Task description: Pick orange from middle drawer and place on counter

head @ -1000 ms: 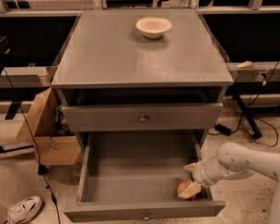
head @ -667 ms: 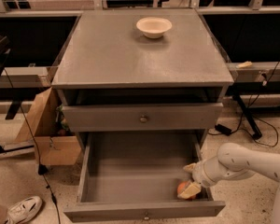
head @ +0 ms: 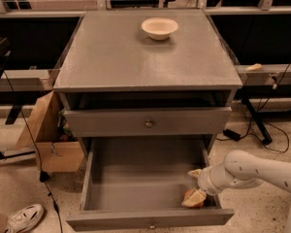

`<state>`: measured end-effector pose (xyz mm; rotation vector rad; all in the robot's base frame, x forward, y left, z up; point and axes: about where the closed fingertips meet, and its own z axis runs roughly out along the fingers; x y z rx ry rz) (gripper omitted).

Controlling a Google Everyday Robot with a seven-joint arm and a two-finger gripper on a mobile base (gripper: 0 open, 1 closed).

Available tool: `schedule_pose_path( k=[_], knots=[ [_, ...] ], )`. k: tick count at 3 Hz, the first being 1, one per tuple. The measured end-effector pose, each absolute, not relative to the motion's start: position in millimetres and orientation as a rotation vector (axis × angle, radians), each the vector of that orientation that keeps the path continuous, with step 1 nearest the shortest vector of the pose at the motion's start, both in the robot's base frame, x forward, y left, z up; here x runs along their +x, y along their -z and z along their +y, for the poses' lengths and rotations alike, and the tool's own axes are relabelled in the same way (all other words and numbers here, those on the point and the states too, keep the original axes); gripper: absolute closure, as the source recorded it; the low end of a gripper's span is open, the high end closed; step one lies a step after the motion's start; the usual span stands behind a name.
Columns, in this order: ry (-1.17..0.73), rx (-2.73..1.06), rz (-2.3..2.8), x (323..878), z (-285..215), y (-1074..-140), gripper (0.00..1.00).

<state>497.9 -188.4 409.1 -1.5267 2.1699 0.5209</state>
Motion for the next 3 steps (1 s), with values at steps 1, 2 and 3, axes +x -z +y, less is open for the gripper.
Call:
schedule_pose_path(
  k=[1, 2, 3],
  knots=[
    [-0.505, -1.514, 2.08, 510, -178, -426, 0.19],
    [-0.472, -1.5, 1.998, 523, -171, -447, 0.18],
    [-0.445, -1.51, 1.961, 530, -166, -456, 0.18]
  ],
)
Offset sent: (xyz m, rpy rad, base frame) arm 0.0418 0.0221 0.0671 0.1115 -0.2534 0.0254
